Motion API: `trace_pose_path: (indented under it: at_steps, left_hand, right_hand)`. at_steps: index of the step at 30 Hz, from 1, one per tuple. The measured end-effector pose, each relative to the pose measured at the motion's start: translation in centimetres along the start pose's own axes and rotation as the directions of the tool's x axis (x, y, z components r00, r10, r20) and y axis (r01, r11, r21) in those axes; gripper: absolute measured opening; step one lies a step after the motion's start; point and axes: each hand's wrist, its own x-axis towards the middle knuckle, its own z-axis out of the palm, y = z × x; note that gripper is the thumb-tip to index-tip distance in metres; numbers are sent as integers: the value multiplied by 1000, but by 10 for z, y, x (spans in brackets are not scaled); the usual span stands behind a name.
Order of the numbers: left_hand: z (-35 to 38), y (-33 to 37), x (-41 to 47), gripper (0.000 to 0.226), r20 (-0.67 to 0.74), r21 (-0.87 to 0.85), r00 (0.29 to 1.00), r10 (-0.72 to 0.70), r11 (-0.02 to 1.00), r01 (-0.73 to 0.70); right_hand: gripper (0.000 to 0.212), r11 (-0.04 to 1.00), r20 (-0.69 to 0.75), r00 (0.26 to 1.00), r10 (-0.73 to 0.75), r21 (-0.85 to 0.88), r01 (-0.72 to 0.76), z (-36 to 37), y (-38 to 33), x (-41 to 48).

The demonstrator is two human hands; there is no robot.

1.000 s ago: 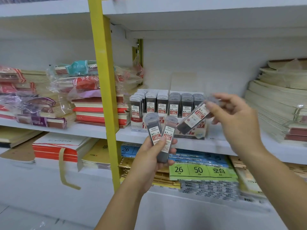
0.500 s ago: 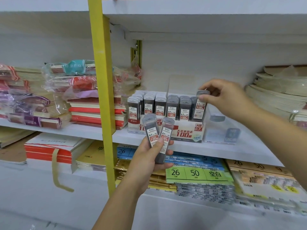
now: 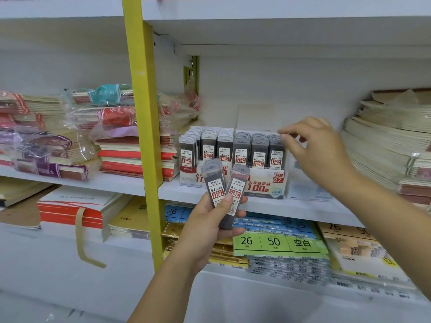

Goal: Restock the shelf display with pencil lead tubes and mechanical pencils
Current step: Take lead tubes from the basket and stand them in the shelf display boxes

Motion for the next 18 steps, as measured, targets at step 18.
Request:
trace_pose_path:
  at_steps: [18]
  left_hand:
    - [-5, 6, -1, 25, -61, -26, 995, -78, 997, 77]
  right_hand:
    - [26, 784, 17, 991, 130, 610, -113, -17, -30, -19]
